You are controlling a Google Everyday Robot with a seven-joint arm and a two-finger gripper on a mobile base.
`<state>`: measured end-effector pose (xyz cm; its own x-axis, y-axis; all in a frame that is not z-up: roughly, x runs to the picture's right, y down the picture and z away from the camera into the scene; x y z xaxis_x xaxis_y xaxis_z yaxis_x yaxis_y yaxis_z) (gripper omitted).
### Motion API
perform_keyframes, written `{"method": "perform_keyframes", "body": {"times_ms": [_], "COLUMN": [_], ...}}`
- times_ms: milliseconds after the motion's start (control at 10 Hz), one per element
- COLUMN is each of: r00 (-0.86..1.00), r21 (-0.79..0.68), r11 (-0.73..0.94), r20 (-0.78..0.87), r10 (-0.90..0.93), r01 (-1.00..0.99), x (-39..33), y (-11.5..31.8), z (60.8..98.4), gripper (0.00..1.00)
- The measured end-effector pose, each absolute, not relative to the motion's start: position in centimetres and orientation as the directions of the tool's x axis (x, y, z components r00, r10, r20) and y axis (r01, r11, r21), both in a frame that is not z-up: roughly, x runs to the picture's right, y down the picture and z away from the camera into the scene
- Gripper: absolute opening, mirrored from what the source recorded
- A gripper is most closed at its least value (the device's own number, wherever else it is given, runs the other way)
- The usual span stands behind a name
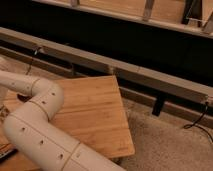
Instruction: Place the pepper in the ceramic bowl
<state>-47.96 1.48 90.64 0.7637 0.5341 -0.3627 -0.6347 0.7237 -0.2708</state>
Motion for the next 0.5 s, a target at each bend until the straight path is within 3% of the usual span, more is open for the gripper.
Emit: {"method": "perform_keyframes", "body": {"times_ms": [500], "r00": [0.779], "r21": [-0.301], "r11": [0.732], "r20": [-0.392], "r10": [0.489], "r01": [-0.611], "x": [-47.3], "y": [3.0], "z": [91.6], "gripper": [0.73]}}
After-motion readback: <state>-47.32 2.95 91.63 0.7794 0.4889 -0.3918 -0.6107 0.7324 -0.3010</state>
